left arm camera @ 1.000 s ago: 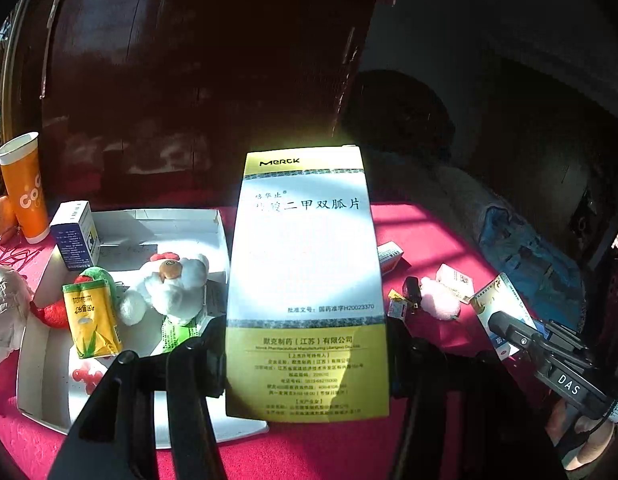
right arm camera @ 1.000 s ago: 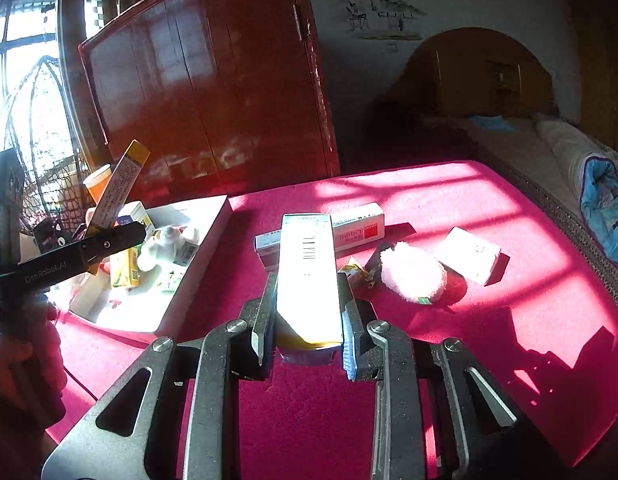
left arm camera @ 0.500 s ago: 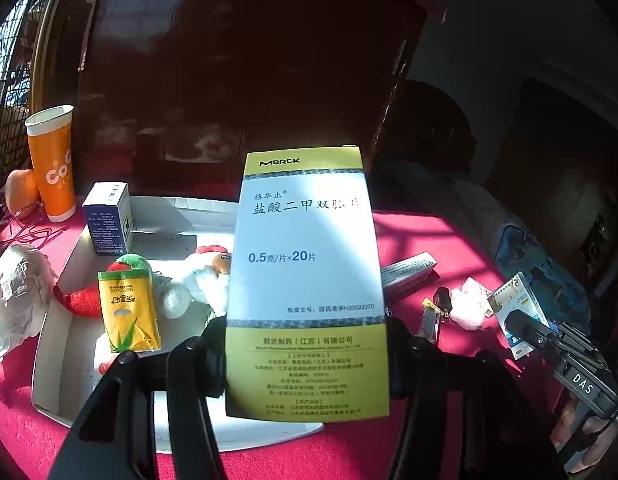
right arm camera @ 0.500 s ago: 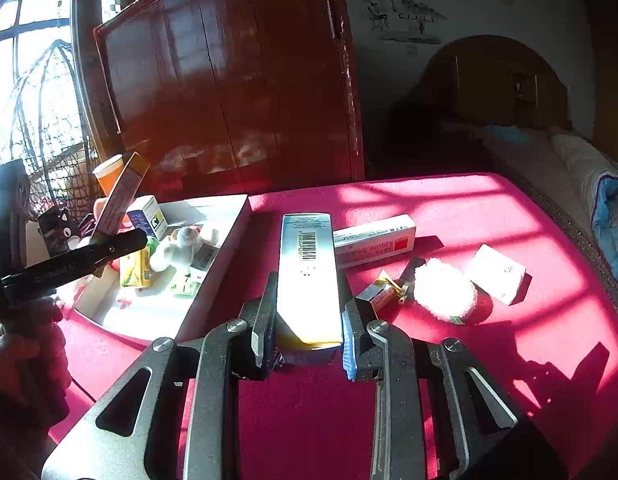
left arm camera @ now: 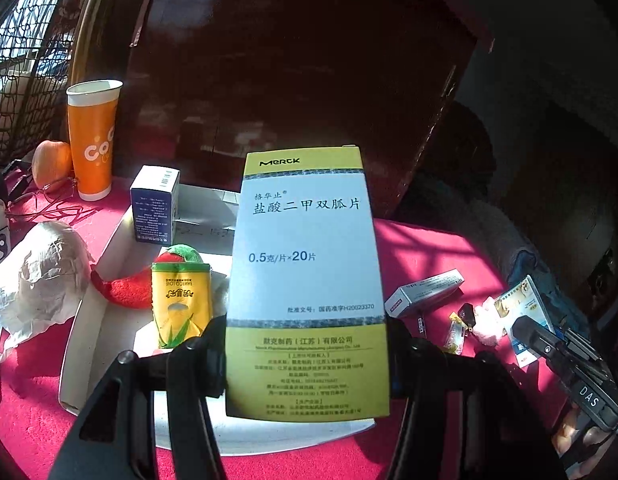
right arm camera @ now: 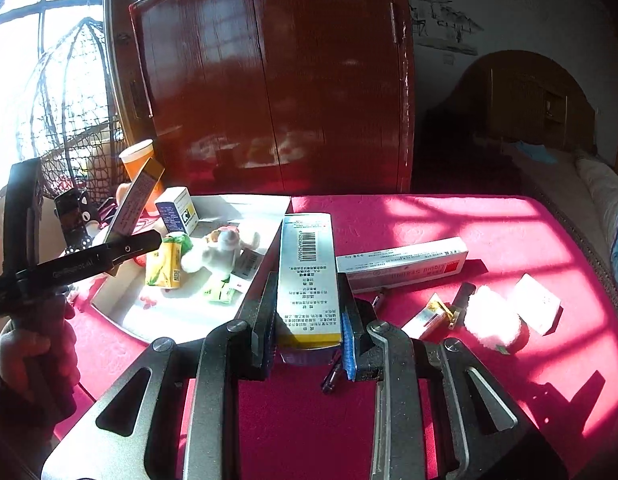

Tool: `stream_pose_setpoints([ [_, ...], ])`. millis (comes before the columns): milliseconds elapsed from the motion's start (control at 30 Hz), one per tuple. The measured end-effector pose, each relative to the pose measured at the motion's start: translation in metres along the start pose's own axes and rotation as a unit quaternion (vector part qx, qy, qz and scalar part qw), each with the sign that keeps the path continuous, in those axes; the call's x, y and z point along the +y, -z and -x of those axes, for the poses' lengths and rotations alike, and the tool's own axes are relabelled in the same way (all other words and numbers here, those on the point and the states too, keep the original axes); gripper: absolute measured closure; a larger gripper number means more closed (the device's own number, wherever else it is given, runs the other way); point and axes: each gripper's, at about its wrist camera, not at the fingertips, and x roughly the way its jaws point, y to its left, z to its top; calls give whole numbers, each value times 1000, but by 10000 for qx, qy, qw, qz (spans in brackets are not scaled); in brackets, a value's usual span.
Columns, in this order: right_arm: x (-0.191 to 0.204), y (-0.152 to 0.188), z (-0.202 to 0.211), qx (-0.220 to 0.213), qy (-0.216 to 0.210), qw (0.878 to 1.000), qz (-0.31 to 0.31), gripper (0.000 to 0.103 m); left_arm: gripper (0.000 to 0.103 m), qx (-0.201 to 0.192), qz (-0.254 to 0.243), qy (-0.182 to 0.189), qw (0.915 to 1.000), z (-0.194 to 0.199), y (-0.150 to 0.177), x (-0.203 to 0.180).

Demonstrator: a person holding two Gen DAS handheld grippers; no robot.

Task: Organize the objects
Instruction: 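Carry the Merck box and small white-yellow box over the white tray, then open both tools to release the two boxes into the tray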

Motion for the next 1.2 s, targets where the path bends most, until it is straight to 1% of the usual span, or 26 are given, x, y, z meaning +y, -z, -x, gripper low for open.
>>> stream_pose_setpoints([
  [267, 34, -8, -17, 84, -255, 9993, 252, 79, 47, -24, 117, -48, 9999, 5, -1, 16],
  [533, 63, -19, -35, 171, -472, 9977, 447, 79, 47, -85, 387, -128, 9991, 12, -5, 45],
  [700, 82, -22, -48, 280, -630, 9960, 574, 79, 47, -192, 585, -292, 9977, 23, -12, 71],
  [833, 95, -22, -63, 446, -765, 9939, 654, 79, 47, -270, 686, -404, 9965, 31, -14, 89],
  [933, 104, -19, -73, 562, -833, 9922, 741, 79, 47, -305, 740, -576, 9951, 34, -19, 104],
  [1033, 114, -15, -83, 701, -920, 9900, 807, 79, 47, -186, 614, -708, 9954, 24, -27, 109],
  [1100, 119, -13, -92, 809, -1005, 9884, 799, 79, 47, -79, 449, -775, 9960, 14, -32, 105],
  [1200, 128, -11, -101, 924, -1108, 9862, 810, 79, 47, 108, 174, -773, 9968, -6, -43, 93],
])
